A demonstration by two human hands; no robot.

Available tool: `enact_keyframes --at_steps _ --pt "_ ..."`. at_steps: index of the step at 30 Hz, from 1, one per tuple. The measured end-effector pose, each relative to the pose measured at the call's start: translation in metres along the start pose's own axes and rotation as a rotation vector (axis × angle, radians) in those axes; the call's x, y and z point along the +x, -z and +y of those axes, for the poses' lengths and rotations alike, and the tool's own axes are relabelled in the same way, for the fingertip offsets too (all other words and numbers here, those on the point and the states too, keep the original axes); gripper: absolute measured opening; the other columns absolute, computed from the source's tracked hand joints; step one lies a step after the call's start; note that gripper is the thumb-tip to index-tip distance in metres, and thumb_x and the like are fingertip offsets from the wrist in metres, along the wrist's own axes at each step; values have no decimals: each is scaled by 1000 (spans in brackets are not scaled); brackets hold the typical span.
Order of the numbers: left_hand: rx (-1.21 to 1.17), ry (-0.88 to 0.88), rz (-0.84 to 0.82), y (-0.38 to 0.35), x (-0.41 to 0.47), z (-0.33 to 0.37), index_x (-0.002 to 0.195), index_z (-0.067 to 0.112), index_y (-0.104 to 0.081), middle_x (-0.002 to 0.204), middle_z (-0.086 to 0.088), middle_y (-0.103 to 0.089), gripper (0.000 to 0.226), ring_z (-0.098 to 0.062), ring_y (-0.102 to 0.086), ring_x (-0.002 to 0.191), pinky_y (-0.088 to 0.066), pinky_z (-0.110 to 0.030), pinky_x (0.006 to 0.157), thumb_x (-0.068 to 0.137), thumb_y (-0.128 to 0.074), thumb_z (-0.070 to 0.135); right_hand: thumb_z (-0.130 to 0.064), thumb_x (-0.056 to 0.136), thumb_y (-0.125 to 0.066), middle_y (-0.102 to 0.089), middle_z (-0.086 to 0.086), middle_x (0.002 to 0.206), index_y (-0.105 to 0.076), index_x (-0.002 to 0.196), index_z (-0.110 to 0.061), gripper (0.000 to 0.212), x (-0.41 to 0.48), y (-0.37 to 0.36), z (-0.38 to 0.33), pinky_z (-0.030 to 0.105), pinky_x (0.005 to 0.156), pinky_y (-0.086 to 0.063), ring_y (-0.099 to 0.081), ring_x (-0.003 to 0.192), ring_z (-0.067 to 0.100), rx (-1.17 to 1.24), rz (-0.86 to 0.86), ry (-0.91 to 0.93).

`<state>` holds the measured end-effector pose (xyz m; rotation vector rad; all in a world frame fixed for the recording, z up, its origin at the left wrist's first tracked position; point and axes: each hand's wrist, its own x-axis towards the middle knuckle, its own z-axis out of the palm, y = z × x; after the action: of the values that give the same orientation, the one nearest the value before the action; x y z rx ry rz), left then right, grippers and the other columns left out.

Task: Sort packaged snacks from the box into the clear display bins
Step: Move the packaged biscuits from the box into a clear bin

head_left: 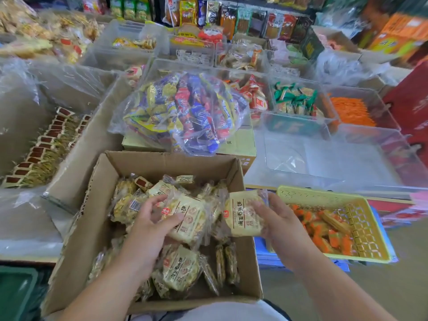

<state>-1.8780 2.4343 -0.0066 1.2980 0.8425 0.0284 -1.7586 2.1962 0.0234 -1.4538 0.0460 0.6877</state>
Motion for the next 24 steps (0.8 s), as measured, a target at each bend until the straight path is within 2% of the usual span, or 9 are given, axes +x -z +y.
enact_keyframes --at_steps 3,5,8,10,12,15,17,21,24 --pt "-189 40 -32 -31 -3 5 132 42 -59 127 -4 -71 69 -31 -77 96 -61 -56 86 71 -83 21 -18 96 -61 -73 19 114 -64 125 -14 29 6 18 -8 28 62 -58 -73 101 33 110 -75 -9" --pt "-212 38 -35 -54 -8 6 124 34 -62 115 -2 -78 59 -25 -78 95 -57 -52 88 70 -81 20 -10 96 -59 -71 19 118 -67 123 -14 29 16 34 -11 33 72 -59 -70 107 32 163 -139 1" --pt "-235 47 -15 -84 -11 8 107 30 -63 106 -2 -80 42 -20 -78 93 -54 -43 84 71 -79 16 -17 88 -60 -71 19 119 -67 125 -17 37 33 61 -15 36 76 -59 -70 107 33 157 -213 24" --pt "-285 57 27 -107 -12 7 110 23 -65 107 -5 -79 41 -22 -78 94 -55 -40 80 72 -77 12 -22 85 -65 -73 17 113 -64 125 -22 39 49 85 -21 35 70 -58 -72 99 32 147 -194 5" --pt "-341 58 83 -130 -17 8 115 21 -64 110 -7 -79 47 -25 -77 97 -56 -42 79 72 -76 10 -27 85 -68 -74 17 108 -62 118 -20 34 65 110 -28 34 66 -57 -73 93 31 124 -209 -2" --pt "-367 24 164 -168 -27 8 121 19 -61 111 -8 -78 53 -29 -77 98 -58 -47 79 70 -76 15 -28 84 -73 -73 19 106 -61 108 -17 29 84 146 -38 41 71 -59 -72 94 34 150 -308 -42" --pt "-339 -1 219 -195 -32 6 121 21 -60 109 -7 -79 51 -28 -77 95 -59 -48 79 72 -77 21 -28 80 -79 -72 22 108 -61 108 -16 35 92 166 -43 46 74 -59 -72 97 37 184 -399 -98" --pt "-363 3 296 -244 -39 0 114 26 -61 102 -8 -80 39 -29 -78 88 -62 -46 73 77 -75 22 -31 84 -78 -73 16 109 -63 110 -15 34 96 190 -46 37 69 -59 -73 95 31 142 -472 -107" --pt "-384 24 270 -271 -39 0 115 23 -62 106 -9 -79 41 -33 -77 92 -64 -45 70 76 -77 23 -42 83 -77 -71 -10 99 -63 99 -39 21 97 196 -44 22 60 -55 -72 87 9 -234 -299 57"
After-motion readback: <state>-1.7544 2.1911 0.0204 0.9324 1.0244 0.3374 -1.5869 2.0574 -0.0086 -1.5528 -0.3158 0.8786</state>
